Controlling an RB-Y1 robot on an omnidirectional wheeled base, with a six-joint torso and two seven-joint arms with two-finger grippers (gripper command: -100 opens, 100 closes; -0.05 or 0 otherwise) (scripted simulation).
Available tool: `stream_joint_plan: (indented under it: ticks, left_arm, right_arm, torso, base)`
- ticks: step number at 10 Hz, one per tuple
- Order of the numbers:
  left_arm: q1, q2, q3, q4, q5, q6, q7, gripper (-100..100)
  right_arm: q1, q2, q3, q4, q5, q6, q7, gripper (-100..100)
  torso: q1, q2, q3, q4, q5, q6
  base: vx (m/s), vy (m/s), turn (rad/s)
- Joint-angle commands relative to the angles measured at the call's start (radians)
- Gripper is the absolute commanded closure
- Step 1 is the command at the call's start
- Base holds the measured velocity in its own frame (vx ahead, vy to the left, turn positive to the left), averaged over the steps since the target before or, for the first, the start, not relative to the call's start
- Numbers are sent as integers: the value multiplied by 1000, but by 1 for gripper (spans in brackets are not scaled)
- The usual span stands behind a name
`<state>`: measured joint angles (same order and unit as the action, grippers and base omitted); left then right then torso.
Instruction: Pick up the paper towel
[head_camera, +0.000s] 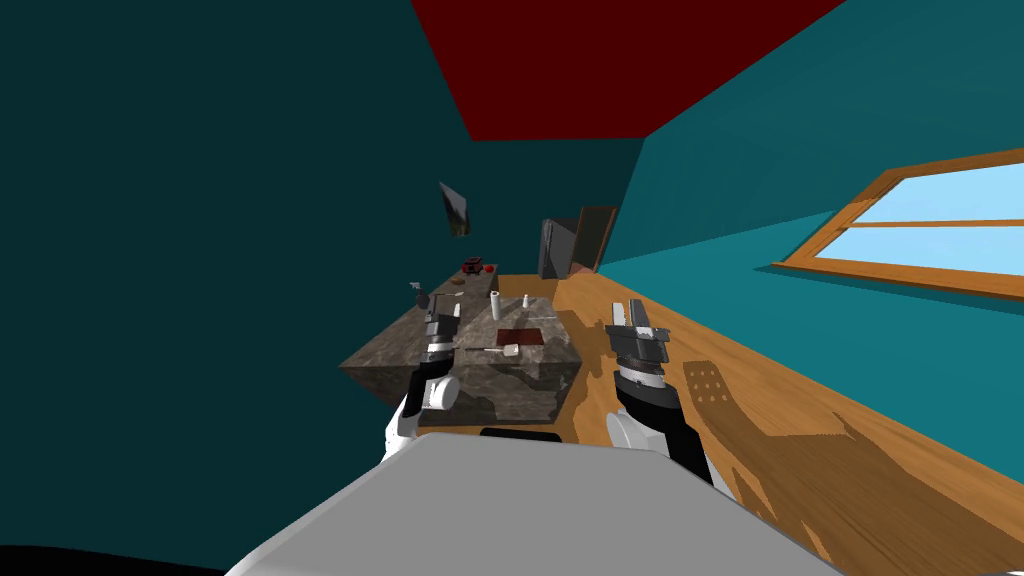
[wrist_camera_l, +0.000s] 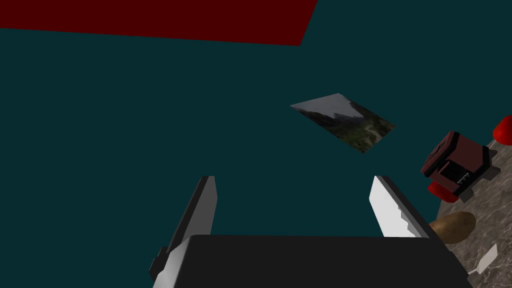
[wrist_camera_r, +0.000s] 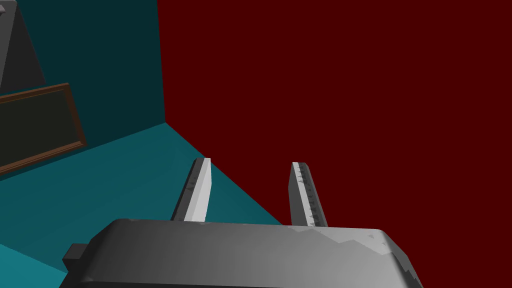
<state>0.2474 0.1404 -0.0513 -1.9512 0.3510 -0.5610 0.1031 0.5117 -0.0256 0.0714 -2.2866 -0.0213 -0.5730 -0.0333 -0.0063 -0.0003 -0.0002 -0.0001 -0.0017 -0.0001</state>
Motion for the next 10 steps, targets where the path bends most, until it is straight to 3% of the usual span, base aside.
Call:
stream_joint_plan:
  ticks: [1,2,3,4,5,6,7,8,9,10]
  left_arm:
    - [-50,4,11,50,44,10,17,-100]
    - [-52,4,11,64,44,10,17,-100]
    - [-91,6,19,96,81,14,32,-100]
    - [-95,6,19,119,81,14,32,-100]
    - [-136,7,29,149,119,17,47,-100]
    - [-139,7,29,175,119,17,47,-100]
    - [-184,8,40,215,157,20,62,-100]
    - [-184,8,40,234,157,20,62,-100]
    - [-229,8,52,272,195,22,78,-100]
    - [-229,8,52,294,195,22,78,-100]
  right_arm:
    - [0,0,0,0,0,0,0,0]
    - [0,0,0,0,0,0,0,0]
    - [0,0,0,0,0,0,0,0]
    - [0,0,0,0,0,0,0,0]
    - [0,0,0,0,0,0,0,0]
    - [0,0,0,0,0,0,0,0]
    - [0,0,0,0,0,0,0,0]
    - [0,0,0,0,0,0,0,0]
    - [0,0,0,0,0,0,0,0]
    - [0,0,0,0,0,0,0,0]
  torso:
    - [0,0,0,0,0,0]
    - [0,0,0,0,0,0]
    - [1,0,0,0,0,0]
    - [-1,-1,0,0,0,0]
    - [-1,0,0,0,0,0]
    - [-1,1,0,0,0,0]
    - [1,1,1,0,0,0]
    - [0,1,0,0,0,0]
    - [0,0,0,0,0,0]
    - [0,0,0,0,0,0]
  base:
    - [-6,-91,24]
    - [-6,-80,15]
    - [4,-120,17]
    - [-5,-109,14]
    - [-30,-105,14]
    - [-26,-84,8]
    - [-17,-99,7]
    - [-10,-90,6]
    - [-2,-103,2]
    - [7,-92,3]
